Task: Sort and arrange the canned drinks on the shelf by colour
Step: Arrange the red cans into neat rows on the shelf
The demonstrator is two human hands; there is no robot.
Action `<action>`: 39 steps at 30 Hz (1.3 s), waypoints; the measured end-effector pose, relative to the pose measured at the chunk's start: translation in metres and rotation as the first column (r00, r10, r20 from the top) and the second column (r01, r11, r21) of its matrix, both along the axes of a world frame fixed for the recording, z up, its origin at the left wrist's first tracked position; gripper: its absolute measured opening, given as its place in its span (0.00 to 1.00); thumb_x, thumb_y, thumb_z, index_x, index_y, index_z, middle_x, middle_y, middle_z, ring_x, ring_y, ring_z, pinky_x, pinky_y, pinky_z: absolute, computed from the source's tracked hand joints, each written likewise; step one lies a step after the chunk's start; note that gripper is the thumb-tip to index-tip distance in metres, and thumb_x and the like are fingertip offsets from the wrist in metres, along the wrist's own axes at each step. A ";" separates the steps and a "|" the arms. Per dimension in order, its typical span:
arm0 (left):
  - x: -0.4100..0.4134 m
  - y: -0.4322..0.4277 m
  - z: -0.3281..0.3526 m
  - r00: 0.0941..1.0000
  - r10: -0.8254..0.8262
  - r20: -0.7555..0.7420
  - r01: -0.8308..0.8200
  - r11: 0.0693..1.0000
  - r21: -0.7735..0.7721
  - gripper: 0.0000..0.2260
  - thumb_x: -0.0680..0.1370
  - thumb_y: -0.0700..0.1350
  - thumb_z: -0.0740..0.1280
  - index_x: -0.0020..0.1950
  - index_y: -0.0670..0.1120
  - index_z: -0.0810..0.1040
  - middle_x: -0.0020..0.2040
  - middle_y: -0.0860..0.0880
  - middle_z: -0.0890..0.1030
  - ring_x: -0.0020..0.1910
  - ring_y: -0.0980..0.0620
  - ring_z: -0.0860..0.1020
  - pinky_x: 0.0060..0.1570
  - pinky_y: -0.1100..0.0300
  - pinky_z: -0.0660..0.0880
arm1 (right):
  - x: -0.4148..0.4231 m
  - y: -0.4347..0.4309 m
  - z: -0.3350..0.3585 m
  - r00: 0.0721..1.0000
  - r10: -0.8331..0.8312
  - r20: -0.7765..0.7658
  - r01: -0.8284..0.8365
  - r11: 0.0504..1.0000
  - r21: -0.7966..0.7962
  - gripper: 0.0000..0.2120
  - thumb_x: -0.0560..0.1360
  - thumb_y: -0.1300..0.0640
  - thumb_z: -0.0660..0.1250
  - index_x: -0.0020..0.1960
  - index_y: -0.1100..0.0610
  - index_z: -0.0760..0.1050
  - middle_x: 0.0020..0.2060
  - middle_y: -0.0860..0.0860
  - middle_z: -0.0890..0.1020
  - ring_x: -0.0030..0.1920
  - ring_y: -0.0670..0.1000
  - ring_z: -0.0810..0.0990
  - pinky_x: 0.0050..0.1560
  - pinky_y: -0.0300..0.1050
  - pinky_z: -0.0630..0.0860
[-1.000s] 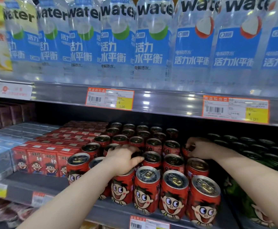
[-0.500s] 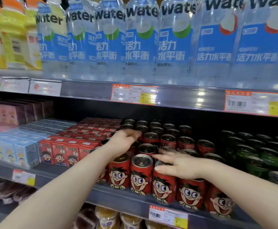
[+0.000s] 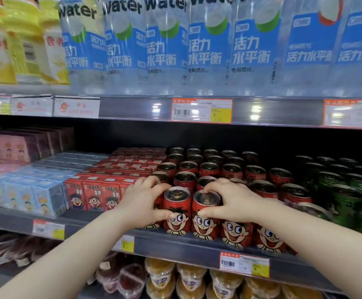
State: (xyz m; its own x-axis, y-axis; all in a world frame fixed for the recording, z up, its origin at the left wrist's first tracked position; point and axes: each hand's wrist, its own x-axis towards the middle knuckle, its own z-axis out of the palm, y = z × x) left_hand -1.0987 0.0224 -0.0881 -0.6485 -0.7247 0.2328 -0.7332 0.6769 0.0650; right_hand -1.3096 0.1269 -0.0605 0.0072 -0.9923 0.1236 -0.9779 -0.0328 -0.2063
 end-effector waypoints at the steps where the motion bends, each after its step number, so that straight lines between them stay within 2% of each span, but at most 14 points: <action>1: 0.000 -0.001 -0.003 1.000 -0.008 -0.008 0.008 1.000 -0.018 0.34 0.70 0.67 0.64 0.73 0.57 0.59 0.71 0.51 0.61 0.70 0.49 0.58 0.68 0.52 0.58 | 0.000 -0.001 -0.003 1.000 0.006 -0.015 -0.006 1.000 0.006 0.32 0.68 0.33 0.65 0.67 0.47 0.67 0.64 0.47 0.70 0.64 0.51 0.70 0.66 0.50 0.67; 7: 0.005 -0.007 -0.001 0.997 -0.077 -0.032 0.077 0.997 0.005 0.34 0.69 0.66 0.65 0.72 0.57 0.61 0.72 0.52 0.61 0.70 0.50 0.57 0.69 0.53 0.59 | -0.006 -0.001 -0.005 0.988 0.044 0.151 -0.048 0.999 0.024 0.29 0.68 0.40 0.70 0.65 0.47 0.70 0.58 0.42 0.69 0.63 0.46 0.70 0.65 0.43 0.68; 10: 0.008 -0.010 -0.001 0.993 -0.113 -0.041 0.114 0.993 0.022 0.34 0.69 0.65 0.66 0.72 0.56 0.62 0.71 0.52 0.61 0.70 0.51 0.57 0.69 0.53 0.60 | -0.005 0.001 -0.004 0.992 0.043 0.117 -0.045 0.999 0.014 0.30 0.68 0.40 0.70 0.67 0.47 0.69 0.62 0.44 0.71 0.65 0.47 0.69 0.66 0.44 0.68; 12: 0.009 -0.011 -0.001 0.991 -0.133 -0.028 0.134 0.991 0.028 0.35 0.68 0.67 0.64 0.72 0.57 0.62 0.72 0.52 0.61 0.70 0.51 0.58 0.69 0.53 0.60 | -0.003 0.007 -0.002 0.999 0.023 0.035 -0.023 1.000 -0.004 0.31 0.68 0.38 0.68 0.68 0.47 0.68 0.65 0.46 0.70 0.66 0.48 0.69 0.67 0.46 0.67; 13: 0.009 -0.010 0.000 0.991 -0.131 -0.013 0.132 0.991 0.036 0.38 0.66 0.72 0.61 0.72 0.56 0.61 0.72 0.52 0.62 0.70 0.50 0.58 0.69 0.53 0.60 | -0.003 0.012 -0.001 1.000 0.000 0.001 0.000 1.000 -0.021 0.32 0.69 0.37 0.67 0.69 0.47 0.67 0.67 0.47 0.69 0.67 0.48 0.68 0.67 0.47 0.67; 15: 0.005 -0.007 0.002 0.993 -0.114 -0.026 0.114 0.993 -0.003 0.49 0.58 0.81 0.46 0.72 0.56 0.61 0.71 0.51 0.63 0.70 0.49 0.61 0.69 0.51 0.60 | -0.005 0.023 -0.001 0.997 -0.074 0.010 0.075 0.996 -0.049 0.33 0.70 0.36 0.66 0.70 0.48 0.65 0.69 0.48 0.67 0.68 0.50 0.66 0.68 0.48 0.66; 16: 0.001 -0.004 0.002 0.993 -0.098 -0.059 0.095 0.995 -0.043 0.53 0.54 0.83 0.40 0.72 0.56 0.62 0.71 0.50 0.65 0.70 0.48 0.62 0.69 0.49 0.60 | -0.007 0.029 -0.002 0.994 -0.110 0.018 0.111 0.993 -0.049 0.33 0.70 0.36 0.65 0.71 0.48 0.64 0.70 0.49 0.65 0.69 0.51 0.65 0.68 0.49 0.66; 17: -0.006 0.000 0.003 0.989 -0.095 -0.110 0.086 0.993 -0.084 0.53 0.54 0.82 0.39 0.71 0.55 0.64 0.70 0.50 0.67 0.70 0.47 0.63 0.69 0.47 0.59 | -0.009 0.034 -0.003 0.990 -0.139 0.007 0.139 0.990 -0.033 0.34 0.70 0.35 0.64 0.71 0.49 0.63 0.71 0.50 0.64 0.70 0.52 0.65 0.69 0.51 0.66; 21: -0.052 0.024 0.007 0.938 -0.226 -0.263 0.201 0.972 -0.118 0.42 0.63 0.74 0.44 0.67 0.53 0.70 0.66 0.49 0.71 0.68 0.47 0.66 0.67 0.47 0.59 | -0.023 0.051 -0.006 0.982 -0.186 -0.039 0.187 0.982 0.028 0.36 0.72 0.35 0.62 0.74 0.50 0.59 0.72 0.51 0.63 0.71 0.53 0.63 0.70 0.52 0.64; 24: -0.091 0.049 0.012 0.894 -0.366 -0.257 0.355 0.930 -0.092 0.37 0.66 0.72 0.49 0.67 0.53 0.70 0.66 0.51 0.70 0.68 0.49 0.65 0.68 0.48 0.59 | -0.038 0.067 -0.004 0.976 -0.211 -0.061 0.212 0.977 0.020 0.36 0.72 0.38 0.63 0.75 0.51 0.57 0.73 0.51 0.63 0.72 0.52 0.62 0.71 0.51 0.63; 26: -0.117 0.064 0.015 0.868 -0.440 -0.231 0.432 0.898 -0.088 0.29 0.72 0.67 0.57 0.68 0.53 0.69 0.67 0.51 0.69 0.68 0.50 0.65 0.70 0.46 0.58 | -0.050 0.080 -0.003 0.971 -0.228 -0.067 0.230 0.972 0.035 0.35 0.73 0.39 0.64 0.74 0.51 0.57 0.72 0.50 0.63 0.71 0.51 0.63 0.70 0.50 0.64; 28: -0.141 0.078 0.017 0.849 -0.486 -0.207 0.477 0.874 -0.093 0.25 0.74 0.63 0.59 0.67 0.54 0.69 0.67 0.52 0.70 0.68 0.50 0.65 0.70 0.47 0.58 | -0.066 0.094 -0.002 0.971 -0.230 -0.064 0.234 0.971 0.049 0.34 0.73 0.40 0.65 0.74 0.51 0.59 0.71 0.51 0.65 0.70 0.52 0.64 0.69 0.50 0.65; 33: -0.193 0.108 0.017 0.828 -0.532 -0.177 0.525 0.847 -0.087 0.24 0.74 0.62 0.61 0.66 0.53 0.70 0.62 0.51 0.73 0.63 0.50 0.69 0.65 0.52 0.63 | -0.107 0.128 -0.001 0.977 -0.206 -0.054 0.206 0.978 0.000 0.32 0.73 0.46 0.66 0.73 0.52 0.61 0.71 0.50 0.64 0.71 0.50 0.64 0.70 0.45 0.63; 39: -0.259 0.150 0.021 0.863 -0.487 -0.134 0.483 0.874 -0.059 0.27 0.74 0.62 0.62 0.68 0.51 0.68 0.65 0.50 0.72 0.65 0.49 0.69 0.67 0.51 0.63 | -0.176 0.178 0.013 0.971 -0.225 -0.080 0.222 0.974 -0.047 0.27 0.74 0.45 0.65 0.71 0.51 0.65 0.70 0.49 0.66 0.69 0.49 0.67 0.69 0.44 0.64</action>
